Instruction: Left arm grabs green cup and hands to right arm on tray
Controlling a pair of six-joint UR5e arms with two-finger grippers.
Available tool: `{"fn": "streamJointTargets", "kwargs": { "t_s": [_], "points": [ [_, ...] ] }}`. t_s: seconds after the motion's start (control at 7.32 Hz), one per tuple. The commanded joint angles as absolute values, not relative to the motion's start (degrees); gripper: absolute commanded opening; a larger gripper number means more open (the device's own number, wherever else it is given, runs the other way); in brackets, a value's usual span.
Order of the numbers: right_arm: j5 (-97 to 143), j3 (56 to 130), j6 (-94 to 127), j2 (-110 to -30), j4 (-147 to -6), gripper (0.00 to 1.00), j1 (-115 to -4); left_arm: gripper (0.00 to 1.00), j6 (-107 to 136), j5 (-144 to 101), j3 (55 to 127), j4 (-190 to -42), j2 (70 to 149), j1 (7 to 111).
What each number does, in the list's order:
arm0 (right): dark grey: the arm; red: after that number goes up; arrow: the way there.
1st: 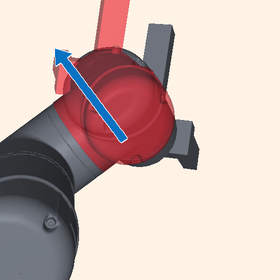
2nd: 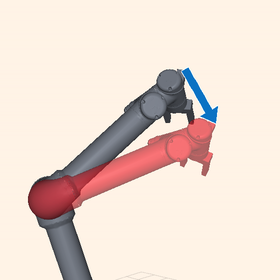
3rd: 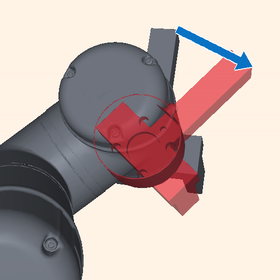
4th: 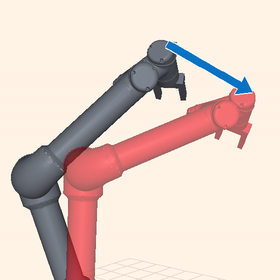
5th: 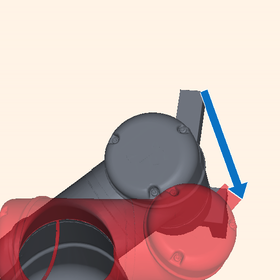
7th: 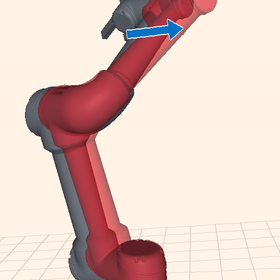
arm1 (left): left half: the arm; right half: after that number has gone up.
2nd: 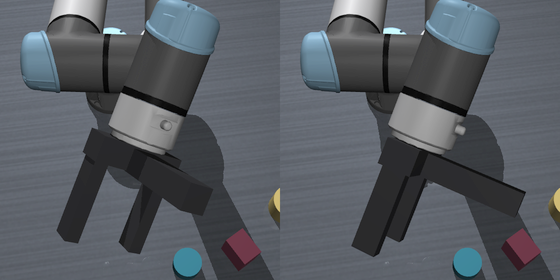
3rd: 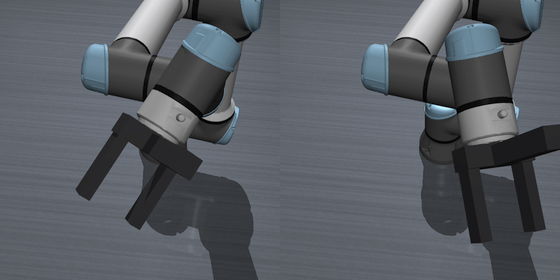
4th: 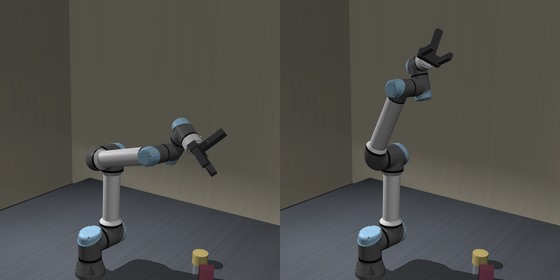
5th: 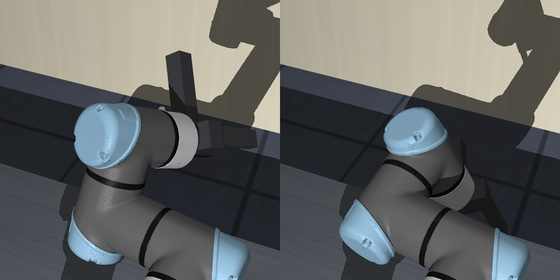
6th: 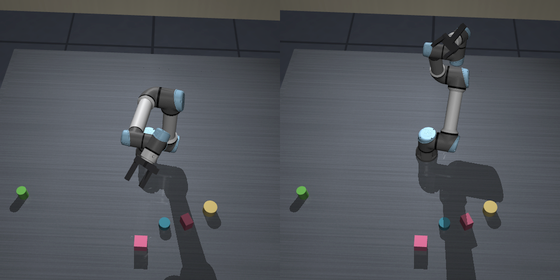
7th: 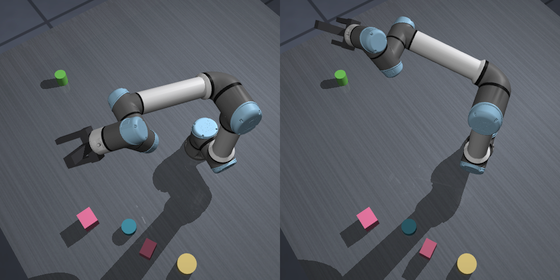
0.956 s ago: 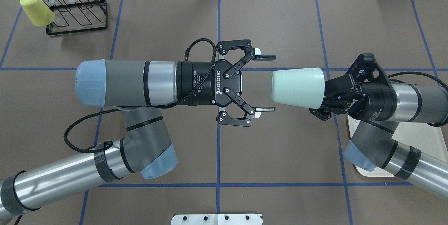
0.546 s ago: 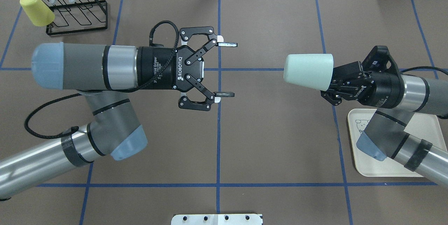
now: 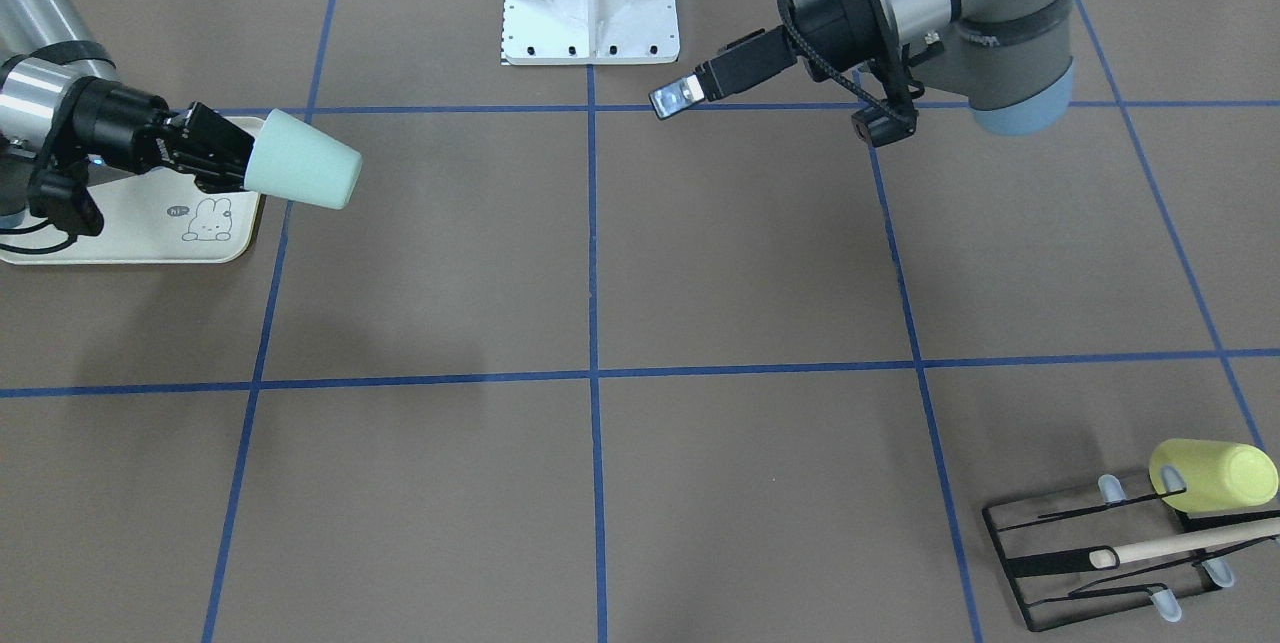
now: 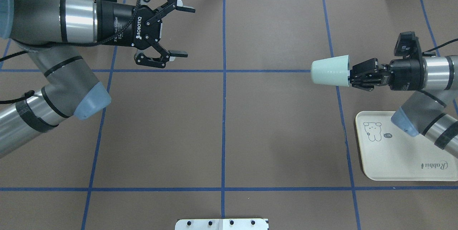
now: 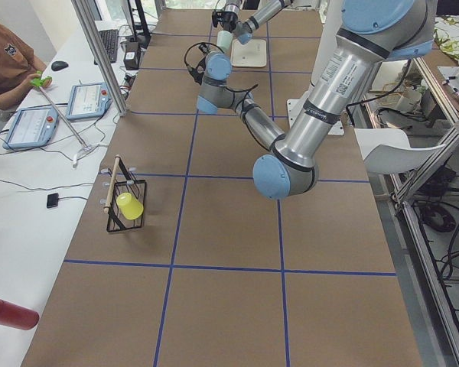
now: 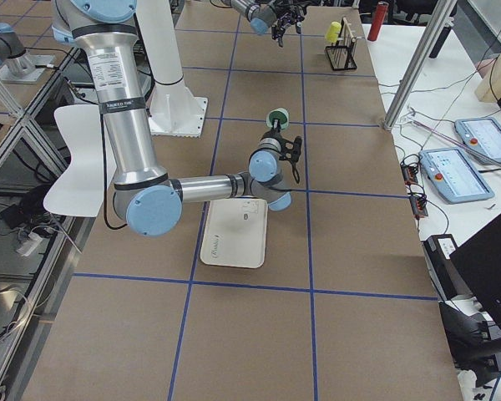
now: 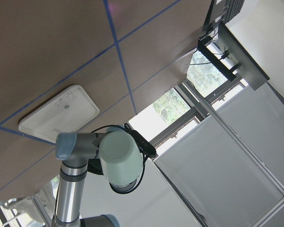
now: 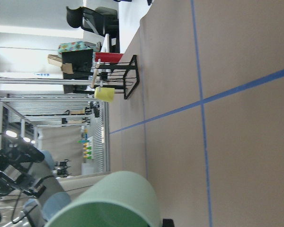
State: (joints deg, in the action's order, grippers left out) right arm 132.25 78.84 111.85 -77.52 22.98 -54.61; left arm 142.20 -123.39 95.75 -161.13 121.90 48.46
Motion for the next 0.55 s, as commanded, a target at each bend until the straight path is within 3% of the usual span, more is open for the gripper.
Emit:
{"fn": "streamJointTargets", "kwargs": {
  "t_s": [0.0,0.41],
  "points": [
    [140.97,79.36,100.94,-77.95,10.68,0.00,-62.12,1.00,126.80,-124.72,95.98,-151.02,118.85,52.98],
    [142.56,79.89,95.72,-81.90,-4.85,0.00,-63.02,1.00,108.07,-124.89,98.08,-137.34,114.26,56.76]
  ]
}}
